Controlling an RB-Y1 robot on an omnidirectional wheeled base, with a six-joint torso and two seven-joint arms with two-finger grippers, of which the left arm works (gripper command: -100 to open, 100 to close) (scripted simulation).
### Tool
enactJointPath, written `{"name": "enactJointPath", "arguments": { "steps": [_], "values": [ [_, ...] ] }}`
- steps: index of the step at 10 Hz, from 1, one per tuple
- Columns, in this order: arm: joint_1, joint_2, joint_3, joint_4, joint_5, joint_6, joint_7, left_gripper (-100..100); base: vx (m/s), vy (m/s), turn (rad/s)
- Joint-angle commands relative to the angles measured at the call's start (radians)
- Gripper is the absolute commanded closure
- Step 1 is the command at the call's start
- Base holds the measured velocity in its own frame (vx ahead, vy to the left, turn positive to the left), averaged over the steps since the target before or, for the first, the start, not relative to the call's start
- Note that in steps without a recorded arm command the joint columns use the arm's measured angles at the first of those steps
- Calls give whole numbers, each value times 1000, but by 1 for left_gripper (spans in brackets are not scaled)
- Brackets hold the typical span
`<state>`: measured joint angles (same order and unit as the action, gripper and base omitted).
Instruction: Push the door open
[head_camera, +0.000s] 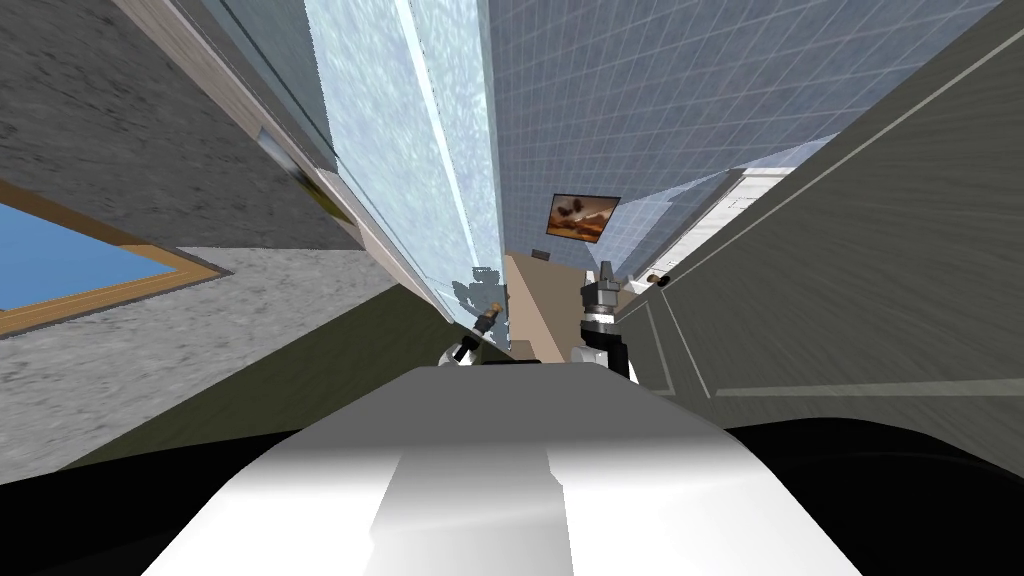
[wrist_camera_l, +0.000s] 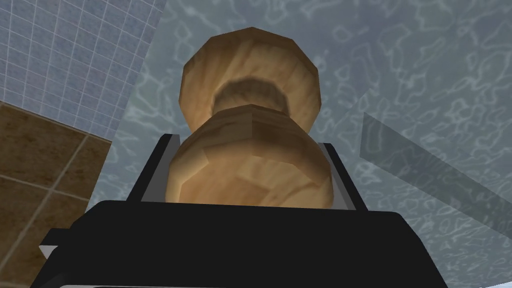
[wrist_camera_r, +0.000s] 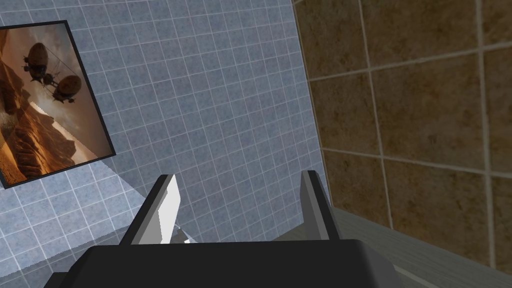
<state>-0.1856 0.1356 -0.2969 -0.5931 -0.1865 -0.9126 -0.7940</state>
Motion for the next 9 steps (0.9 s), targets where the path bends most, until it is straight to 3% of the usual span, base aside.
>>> {"name": "enactJointPath", "arguments": {
  "steps": [1, 9],
  "values": [
    [4, 8, 5, -25, 8, 9, 30, 100, 28, -13, -17],
    [11, -1, 28, -31, 81, 16, 251, 100, 40, -19, -31]
  ]
}}
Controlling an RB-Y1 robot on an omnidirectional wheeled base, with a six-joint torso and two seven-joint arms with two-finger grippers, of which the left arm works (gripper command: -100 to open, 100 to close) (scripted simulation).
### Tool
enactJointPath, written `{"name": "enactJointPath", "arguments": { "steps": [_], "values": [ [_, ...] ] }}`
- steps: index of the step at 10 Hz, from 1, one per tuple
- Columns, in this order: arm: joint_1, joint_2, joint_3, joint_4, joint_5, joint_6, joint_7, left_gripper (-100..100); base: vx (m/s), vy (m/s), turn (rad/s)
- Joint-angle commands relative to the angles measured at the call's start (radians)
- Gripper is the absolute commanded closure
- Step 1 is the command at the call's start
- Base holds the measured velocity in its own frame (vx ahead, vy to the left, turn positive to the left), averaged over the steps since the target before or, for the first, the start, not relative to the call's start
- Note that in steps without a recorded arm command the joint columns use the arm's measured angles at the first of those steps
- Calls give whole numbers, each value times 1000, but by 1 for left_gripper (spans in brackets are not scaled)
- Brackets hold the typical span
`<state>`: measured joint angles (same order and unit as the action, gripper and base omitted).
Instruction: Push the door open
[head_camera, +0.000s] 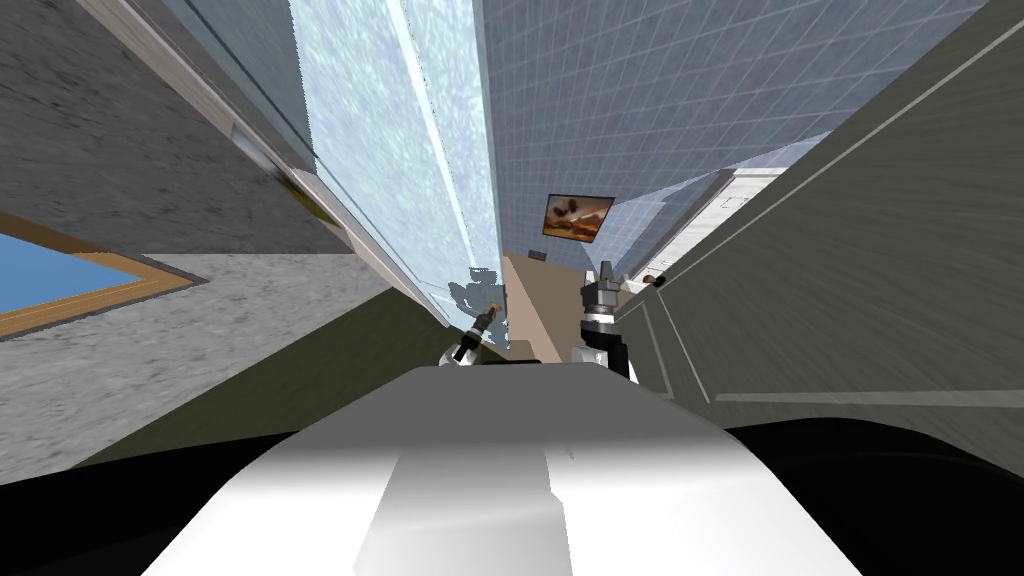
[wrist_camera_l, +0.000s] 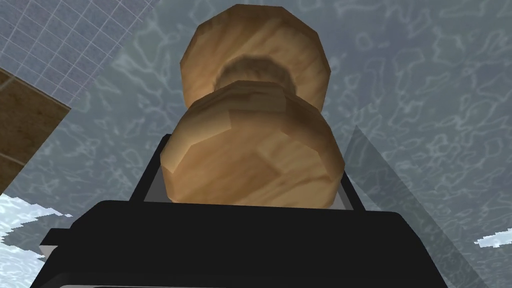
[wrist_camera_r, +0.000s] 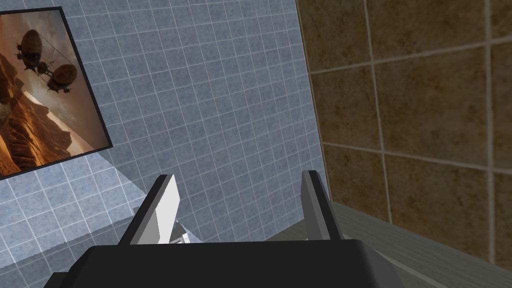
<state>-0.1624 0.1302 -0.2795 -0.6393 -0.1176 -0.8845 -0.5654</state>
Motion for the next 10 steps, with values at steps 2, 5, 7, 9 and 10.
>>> {"name": "enactJointPath", "arguments": {
  "steps": [2, 5, 7, 9, 10],
  "values": [
    [-11, 2, 15, 14, 26, -11, 74, 100, 36, -9, -29],
    [-8, -2, 23, 11, 54, -8, 146, 100, 38, -17, -26],
    [-7, -4, 27, 10, 69, -7, 198, 100, 44, -12, -19],
    [-6, -6, 32, 8, 83, -6, 245, 100, 38, -5, -22],
    [-10, 3, 38, 22, 69, -19, 188, -100, -21, -18, -22]
  ]
}}
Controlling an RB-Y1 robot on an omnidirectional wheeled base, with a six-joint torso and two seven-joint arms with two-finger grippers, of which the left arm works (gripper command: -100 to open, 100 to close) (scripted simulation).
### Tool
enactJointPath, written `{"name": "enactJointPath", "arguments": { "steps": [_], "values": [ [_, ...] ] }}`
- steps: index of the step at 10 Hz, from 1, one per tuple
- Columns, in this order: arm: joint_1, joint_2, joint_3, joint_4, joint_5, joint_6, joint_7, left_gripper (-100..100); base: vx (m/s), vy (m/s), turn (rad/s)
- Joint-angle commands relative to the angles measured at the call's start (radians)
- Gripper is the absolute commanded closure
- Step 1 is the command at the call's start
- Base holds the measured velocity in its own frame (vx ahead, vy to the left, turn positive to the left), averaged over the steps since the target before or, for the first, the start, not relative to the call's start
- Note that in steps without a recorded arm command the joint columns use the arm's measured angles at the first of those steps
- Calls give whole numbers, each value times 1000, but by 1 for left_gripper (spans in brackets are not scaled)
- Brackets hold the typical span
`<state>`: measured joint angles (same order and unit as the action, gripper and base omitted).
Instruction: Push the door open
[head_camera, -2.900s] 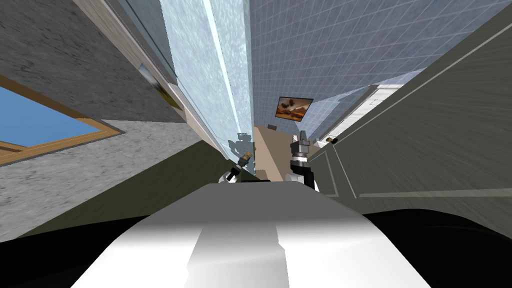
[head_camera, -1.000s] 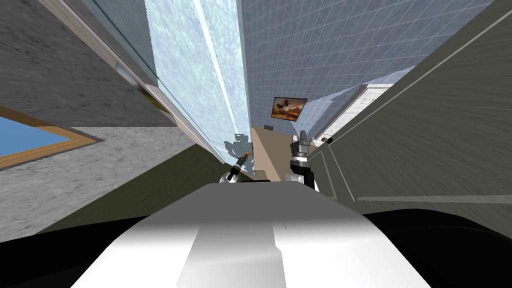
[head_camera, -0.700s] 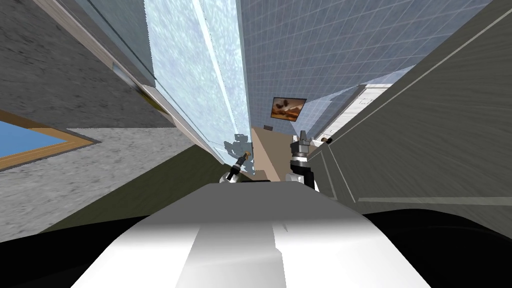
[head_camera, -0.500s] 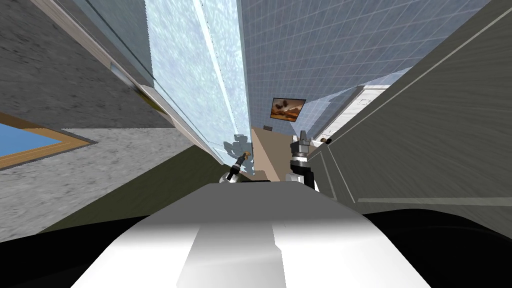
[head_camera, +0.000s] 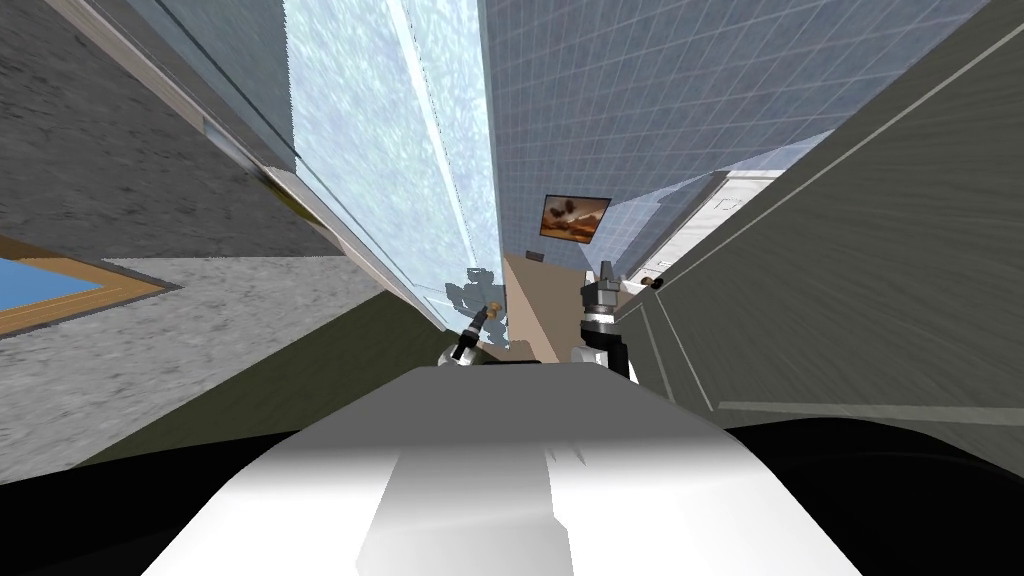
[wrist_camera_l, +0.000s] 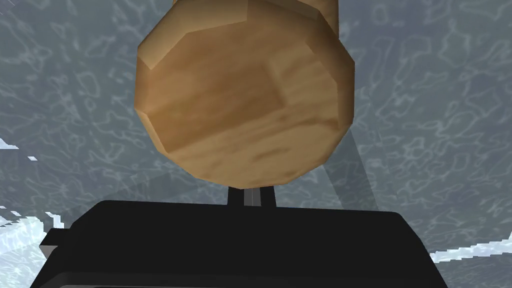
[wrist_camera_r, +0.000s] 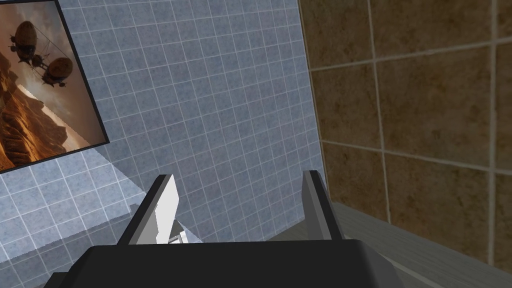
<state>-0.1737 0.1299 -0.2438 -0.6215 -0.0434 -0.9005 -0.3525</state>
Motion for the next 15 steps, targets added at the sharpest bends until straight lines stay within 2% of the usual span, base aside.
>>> {"name": "enactJointPath", "arguments": {
  "steps": [1, 4, 9, 10, 14, 15],
  "values": [
    [3, 7, 6, 4, -8, -5, -41, -100, -59, -23, -12],
    [9, 22, 17, 5, -22, -12, -102, -100, -64, -16, -14],
    [24, 55, 42, 8, -51, -27, -244, -100, -68, -34, -19],
    [24, 55, 42, 8, -51, -27, -257, -100, -34, -19, -3],
    [34, 77, 59, 10, -71, -36, -370, -100, -42, -19, -15],
    [34, 77, 59, 10, -71, -36, -376, -100, -32, -17, -6]
  ]
}}
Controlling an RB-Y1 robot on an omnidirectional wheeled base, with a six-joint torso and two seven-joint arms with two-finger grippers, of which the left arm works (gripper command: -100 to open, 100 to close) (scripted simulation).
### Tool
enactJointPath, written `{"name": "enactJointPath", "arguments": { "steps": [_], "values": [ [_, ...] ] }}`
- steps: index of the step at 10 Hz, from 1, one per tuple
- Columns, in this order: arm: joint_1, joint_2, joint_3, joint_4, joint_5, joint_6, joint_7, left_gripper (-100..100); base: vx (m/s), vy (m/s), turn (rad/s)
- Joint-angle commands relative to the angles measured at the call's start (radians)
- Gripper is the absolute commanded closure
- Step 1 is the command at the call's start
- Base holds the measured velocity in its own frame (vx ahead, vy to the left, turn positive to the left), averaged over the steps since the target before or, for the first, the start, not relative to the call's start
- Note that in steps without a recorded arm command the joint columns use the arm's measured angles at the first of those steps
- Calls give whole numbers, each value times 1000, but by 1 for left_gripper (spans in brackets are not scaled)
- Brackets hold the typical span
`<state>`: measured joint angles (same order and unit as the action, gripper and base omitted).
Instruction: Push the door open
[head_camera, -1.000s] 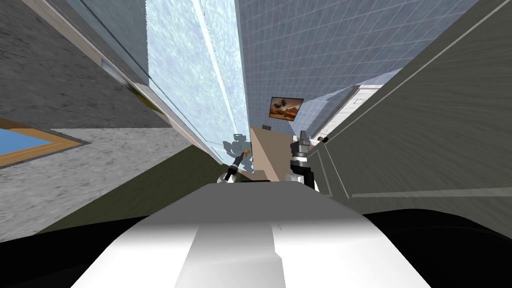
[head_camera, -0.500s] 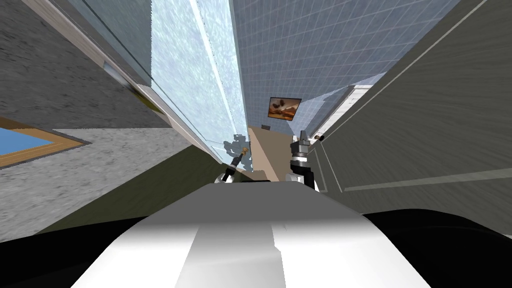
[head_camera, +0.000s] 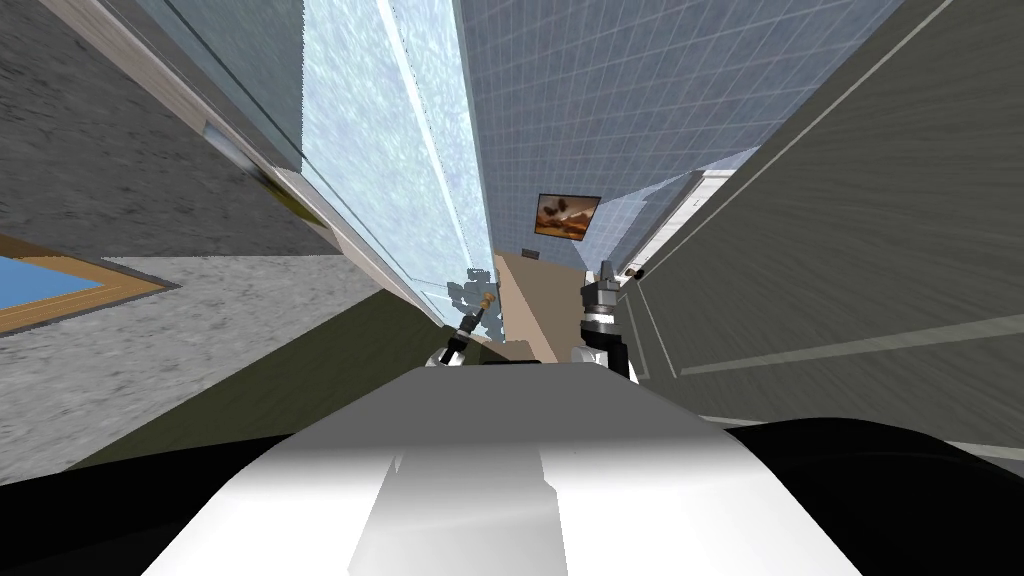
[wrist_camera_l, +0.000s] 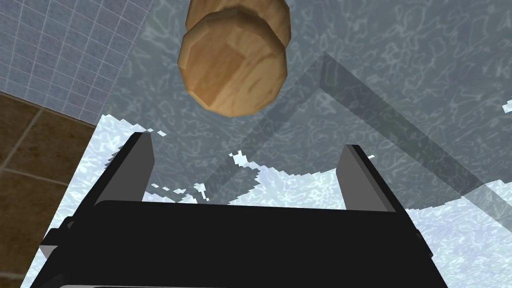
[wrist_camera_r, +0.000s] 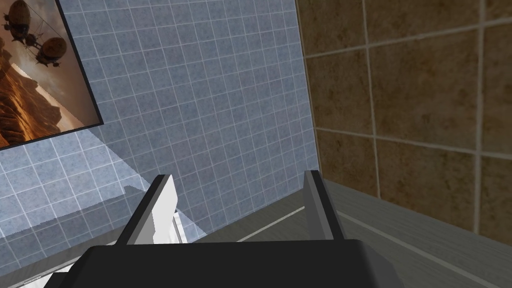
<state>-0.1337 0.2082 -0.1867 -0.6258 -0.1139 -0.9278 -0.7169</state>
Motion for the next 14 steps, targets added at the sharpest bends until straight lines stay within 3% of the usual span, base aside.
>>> {"name": "enactJointPath", "arguments": {
  "steps": [1, 8, 14],
  "values": [
    [-2, 7, 8, 15, -7, -12, -50, -100, -31, -22, -13],
    [11, 36, 30, 18, -33, -23, -208, -100, -42, -22, -13],
    [28, 72, 59, 23, -65, -36, -370, -100, -57, -28, -17]
  ]
}}
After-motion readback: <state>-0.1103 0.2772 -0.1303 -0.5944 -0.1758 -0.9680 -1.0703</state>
